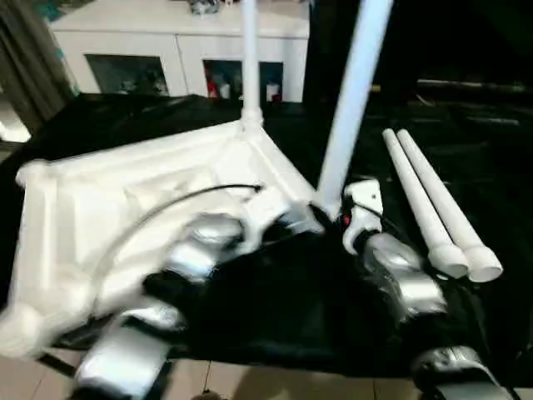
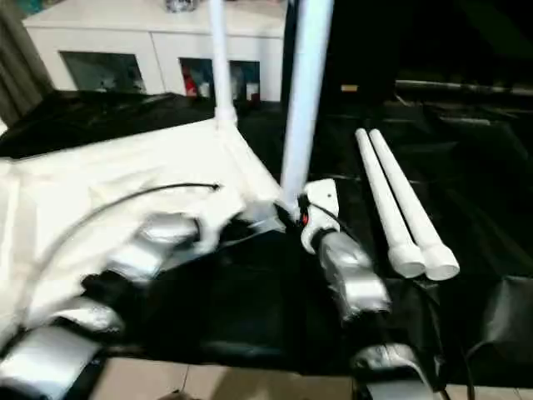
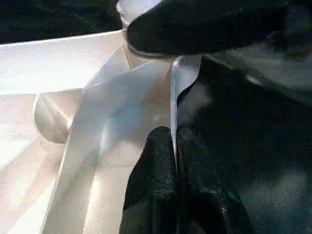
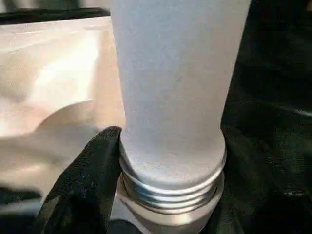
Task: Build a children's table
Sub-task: Rotate leg to tighten
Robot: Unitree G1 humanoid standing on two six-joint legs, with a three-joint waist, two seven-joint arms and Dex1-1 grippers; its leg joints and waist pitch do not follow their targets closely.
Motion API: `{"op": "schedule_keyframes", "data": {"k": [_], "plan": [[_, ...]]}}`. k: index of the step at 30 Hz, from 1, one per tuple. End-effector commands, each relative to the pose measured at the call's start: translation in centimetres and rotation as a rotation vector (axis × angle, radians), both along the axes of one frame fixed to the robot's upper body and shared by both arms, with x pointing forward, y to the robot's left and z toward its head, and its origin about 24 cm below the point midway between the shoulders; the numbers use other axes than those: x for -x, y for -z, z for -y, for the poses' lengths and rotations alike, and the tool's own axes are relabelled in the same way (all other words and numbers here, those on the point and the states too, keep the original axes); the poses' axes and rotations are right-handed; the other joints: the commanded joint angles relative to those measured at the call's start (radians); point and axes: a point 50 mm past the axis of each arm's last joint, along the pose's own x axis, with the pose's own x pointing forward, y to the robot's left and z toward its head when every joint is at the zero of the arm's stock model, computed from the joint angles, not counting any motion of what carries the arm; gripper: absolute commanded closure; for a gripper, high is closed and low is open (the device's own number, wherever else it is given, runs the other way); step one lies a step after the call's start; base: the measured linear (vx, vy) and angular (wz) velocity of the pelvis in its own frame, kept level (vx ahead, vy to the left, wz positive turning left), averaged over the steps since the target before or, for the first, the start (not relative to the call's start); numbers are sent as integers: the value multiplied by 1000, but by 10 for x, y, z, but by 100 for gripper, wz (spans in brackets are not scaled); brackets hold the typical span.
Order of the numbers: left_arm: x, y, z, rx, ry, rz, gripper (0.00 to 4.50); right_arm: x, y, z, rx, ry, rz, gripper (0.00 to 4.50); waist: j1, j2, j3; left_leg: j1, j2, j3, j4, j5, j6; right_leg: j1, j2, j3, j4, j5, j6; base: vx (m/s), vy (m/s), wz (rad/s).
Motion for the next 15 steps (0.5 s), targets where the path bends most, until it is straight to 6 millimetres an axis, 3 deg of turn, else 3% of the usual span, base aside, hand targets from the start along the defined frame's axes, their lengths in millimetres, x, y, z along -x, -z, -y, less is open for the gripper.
{"op": "schedule_keyframes", "data": {"k": [1,4,6,10,12,15], "plan": [[-7,-7,2,61,-95,39,450,11,27,8,43,74,-126,176,-5,-14,-55,15,38,-14,-73,-261,25,39,-77,54,-97,-370,-143,0,0,0],[-5,-7,7,62,-65,51,450,12,28,6,37,80,-126,176,-4,-12,-60,7,38,-16,-72,-236,46,45,-79,54,-92,-348,-138,0,0,0],[-3,-8,11,65,-24,64,450,10,24,9,1,107,-102,120,-5,-9,-59,7,39,-16,-74,-245,49,44,-78,53,-94,-349,-136,0,0,0],[-3,-9,10,64,-9,88,450,5,16,14,12,131,-70,85,-7,-4,-58,9,39,-17,-76,-270,44,43,-80,53,-100,-371,-131,0,0,0],[-3,-9,10,64,-3,93,450,3,13,16,13,138,-53,64,-7,-7,-58,8,39,-17,-76,-264,46,43,-78,53,-97,-370,-129,0,0,0],[-6,-15,8,76,19,127,450,3,-12,21,-36,66,53,64,0,-11,-59,8,39,-15,-74,-247,61,44,-78,55,-98,-372,-114,0,0,0]]}}
